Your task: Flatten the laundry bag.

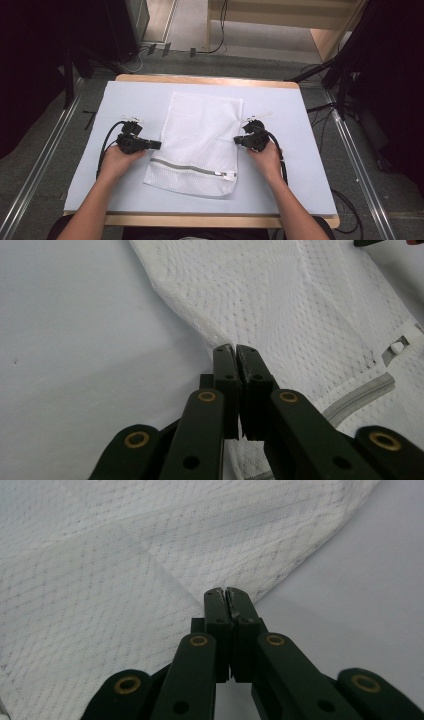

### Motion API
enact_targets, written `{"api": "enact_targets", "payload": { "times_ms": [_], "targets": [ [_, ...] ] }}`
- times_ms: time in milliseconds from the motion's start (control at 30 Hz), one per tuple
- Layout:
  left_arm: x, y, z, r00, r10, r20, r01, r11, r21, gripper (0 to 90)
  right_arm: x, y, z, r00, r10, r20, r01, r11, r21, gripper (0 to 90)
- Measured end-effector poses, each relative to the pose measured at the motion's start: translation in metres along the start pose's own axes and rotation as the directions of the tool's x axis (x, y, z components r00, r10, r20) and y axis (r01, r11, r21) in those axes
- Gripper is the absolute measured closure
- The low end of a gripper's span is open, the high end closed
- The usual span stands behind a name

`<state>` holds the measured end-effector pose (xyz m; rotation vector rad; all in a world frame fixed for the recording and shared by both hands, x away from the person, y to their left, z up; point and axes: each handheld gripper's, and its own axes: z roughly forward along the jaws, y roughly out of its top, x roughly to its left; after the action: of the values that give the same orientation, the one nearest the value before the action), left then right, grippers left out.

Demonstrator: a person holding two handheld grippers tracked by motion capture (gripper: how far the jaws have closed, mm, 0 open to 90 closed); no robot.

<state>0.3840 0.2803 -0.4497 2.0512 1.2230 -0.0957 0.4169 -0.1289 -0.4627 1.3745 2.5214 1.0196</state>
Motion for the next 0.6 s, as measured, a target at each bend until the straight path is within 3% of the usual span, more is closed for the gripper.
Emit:
{"api": "enact_targets", "payload": {
  "times_ms": [600],
  "targets": [
    [0.003,0.005,0.003,0.9983,-0.015,-0.057,0.013,0.9988,-0.047,89.3,-0.019,0.024,0.015,0.9997,0.008,0.021,-0.008,1.000,-0.029,90.0]
  ]
}}
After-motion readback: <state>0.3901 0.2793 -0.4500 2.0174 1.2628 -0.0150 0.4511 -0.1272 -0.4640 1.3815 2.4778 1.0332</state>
